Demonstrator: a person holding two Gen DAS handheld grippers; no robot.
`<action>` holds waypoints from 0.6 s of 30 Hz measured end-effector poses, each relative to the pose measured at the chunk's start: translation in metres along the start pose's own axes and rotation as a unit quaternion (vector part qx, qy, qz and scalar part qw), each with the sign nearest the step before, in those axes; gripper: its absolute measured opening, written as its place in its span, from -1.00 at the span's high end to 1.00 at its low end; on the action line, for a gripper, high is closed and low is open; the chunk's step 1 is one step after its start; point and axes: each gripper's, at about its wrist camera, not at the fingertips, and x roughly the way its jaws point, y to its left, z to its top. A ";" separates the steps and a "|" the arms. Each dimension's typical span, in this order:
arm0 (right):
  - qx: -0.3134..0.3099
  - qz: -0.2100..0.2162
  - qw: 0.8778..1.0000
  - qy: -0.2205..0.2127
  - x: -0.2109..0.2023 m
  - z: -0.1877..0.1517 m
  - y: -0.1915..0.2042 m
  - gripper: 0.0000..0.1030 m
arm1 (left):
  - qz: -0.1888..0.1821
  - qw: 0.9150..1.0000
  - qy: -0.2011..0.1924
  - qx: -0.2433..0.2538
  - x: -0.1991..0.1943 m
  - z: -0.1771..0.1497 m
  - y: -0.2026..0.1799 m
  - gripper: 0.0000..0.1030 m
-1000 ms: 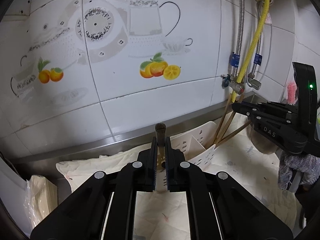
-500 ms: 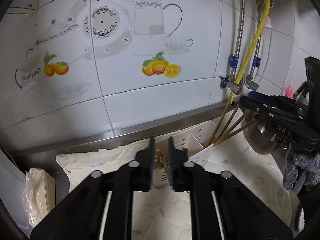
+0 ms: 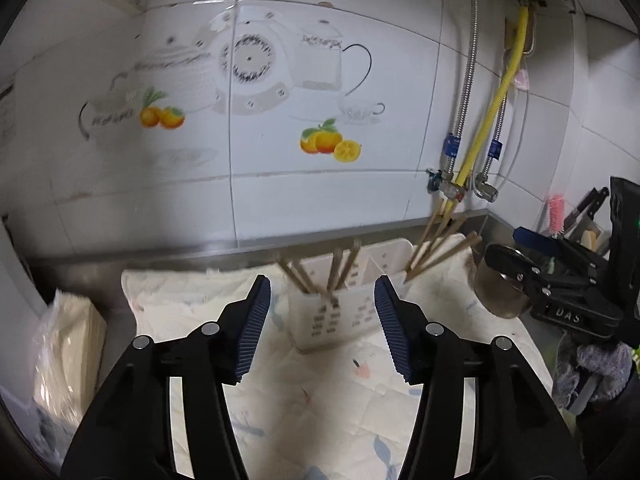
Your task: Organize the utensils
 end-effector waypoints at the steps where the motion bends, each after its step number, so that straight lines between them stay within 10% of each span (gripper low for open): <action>1: 0.001 0.002 1.000 0.001 -0.005 -0.008 0.002 -0.46 | 0.001 1.000 0.000 -0.004 -0.002 -0.006 0.002 -0.09; 18: 0.011 -0.004 1.000 0.017 -0.050 -0.096 0.029 -0.81 | 0.049 0.998 -0.012 -0.039 -0.040 -0.095 0.013 -0.84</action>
